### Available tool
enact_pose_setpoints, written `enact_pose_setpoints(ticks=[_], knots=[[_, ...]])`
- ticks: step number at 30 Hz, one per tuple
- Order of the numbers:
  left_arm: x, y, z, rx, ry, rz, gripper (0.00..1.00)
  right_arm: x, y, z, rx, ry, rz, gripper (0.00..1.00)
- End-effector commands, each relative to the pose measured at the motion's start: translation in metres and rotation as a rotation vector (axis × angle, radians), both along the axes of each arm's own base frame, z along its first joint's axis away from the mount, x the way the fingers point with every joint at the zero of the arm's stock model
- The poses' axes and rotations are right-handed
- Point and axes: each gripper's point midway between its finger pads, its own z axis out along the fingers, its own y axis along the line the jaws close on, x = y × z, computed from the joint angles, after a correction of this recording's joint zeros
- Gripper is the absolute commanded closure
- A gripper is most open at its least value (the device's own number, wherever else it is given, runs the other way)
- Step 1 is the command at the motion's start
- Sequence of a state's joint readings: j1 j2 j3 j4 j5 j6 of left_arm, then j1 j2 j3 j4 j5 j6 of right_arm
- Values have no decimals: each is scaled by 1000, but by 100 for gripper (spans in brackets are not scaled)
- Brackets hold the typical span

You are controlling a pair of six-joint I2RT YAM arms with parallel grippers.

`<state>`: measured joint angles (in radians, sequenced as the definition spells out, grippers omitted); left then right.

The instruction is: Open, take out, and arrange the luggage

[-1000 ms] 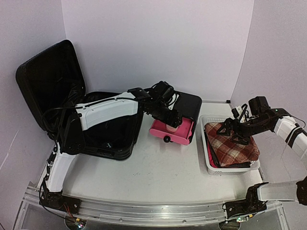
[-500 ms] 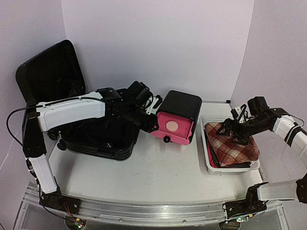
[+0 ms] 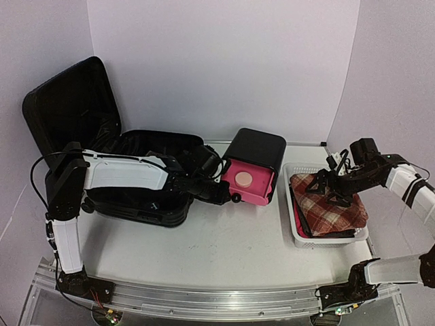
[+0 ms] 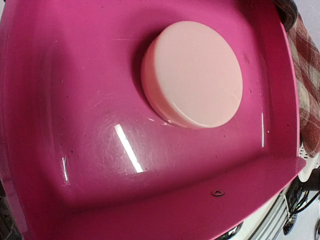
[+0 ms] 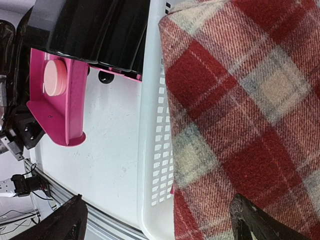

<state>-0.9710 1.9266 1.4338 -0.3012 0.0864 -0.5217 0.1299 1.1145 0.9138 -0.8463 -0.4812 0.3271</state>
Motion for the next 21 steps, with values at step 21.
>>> enact_pose_setpoints(ticks=[21], knots=[[80,-57,74,-138,-264,42,73,-5,0,18,13,-75,-2,2]])
